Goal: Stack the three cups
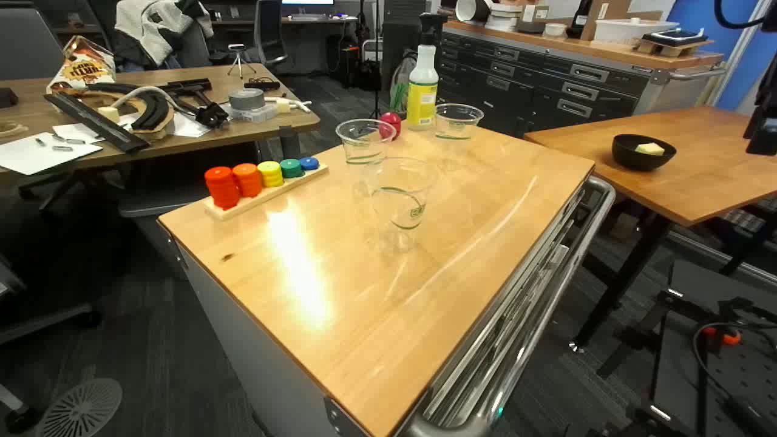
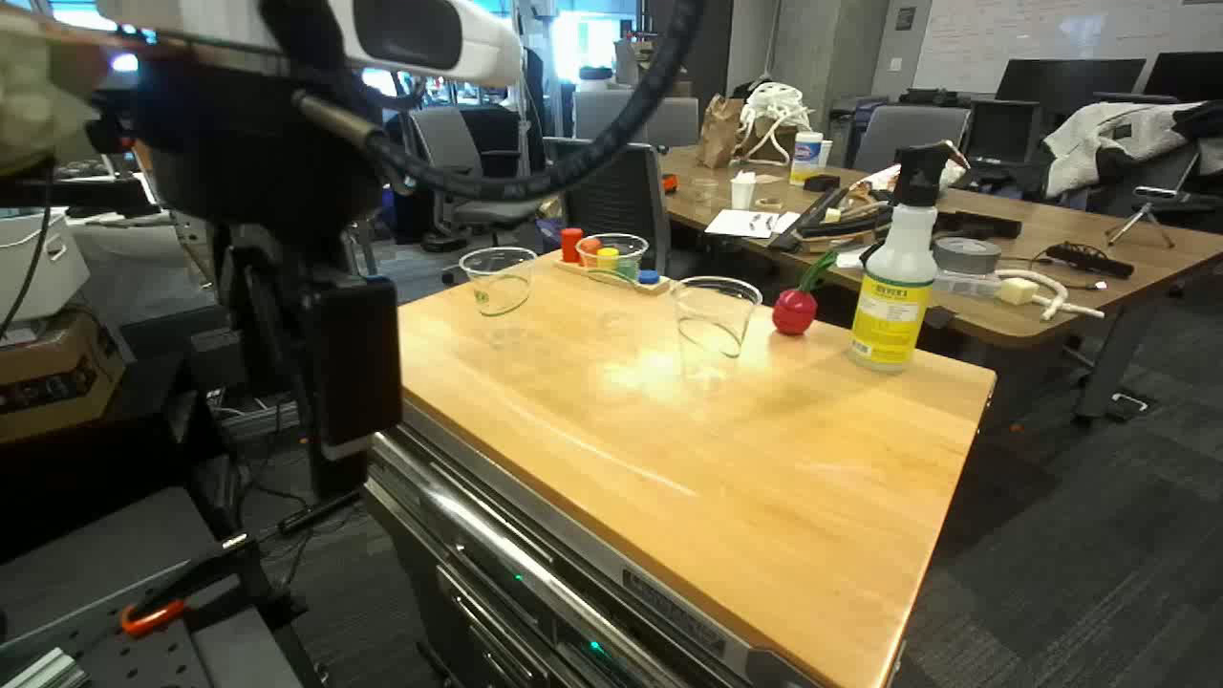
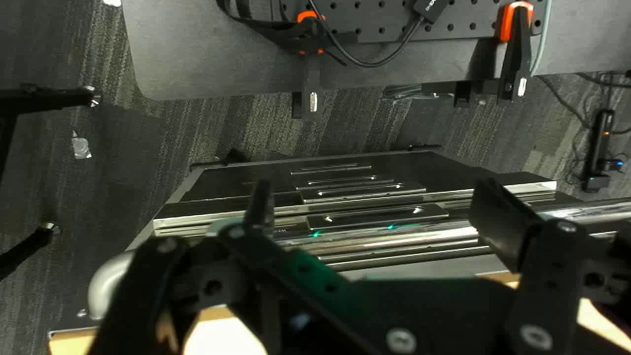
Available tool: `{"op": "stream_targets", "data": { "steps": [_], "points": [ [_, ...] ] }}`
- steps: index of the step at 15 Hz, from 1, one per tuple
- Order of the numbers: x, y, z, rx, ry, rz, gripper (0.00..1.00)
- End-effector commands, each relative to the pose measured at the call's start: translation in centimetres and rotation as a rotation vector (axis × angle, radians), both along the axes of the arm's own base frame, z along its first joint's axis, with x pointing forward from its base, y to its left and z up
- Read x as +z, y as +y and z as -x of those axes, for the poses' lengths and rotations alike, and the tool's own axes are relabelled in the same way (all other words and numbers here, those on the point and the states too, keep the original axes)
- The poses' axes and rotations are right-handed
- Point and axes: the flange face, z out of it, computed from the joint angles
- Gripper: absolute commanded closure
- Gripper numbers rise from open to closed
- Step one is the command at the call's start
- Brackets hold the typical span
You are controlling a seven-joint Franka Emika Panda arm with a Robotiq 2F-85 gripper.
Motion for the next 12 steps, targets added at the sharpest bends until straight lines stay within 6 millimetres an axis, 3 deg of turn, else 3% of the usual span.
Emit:
{"op": "stream_targets", "data": {
  "steps": [1,8,12],
  "points": [
    [0.1,0.0,0.0,0.000,0.001,0.000,0.00],
    [0.1,0.0,0.0,0.000,0.000,0.000,0.00],
    [0.1,1.5,-3.4,-0.045,-0.030,0.017,0.00]
  ]
}}
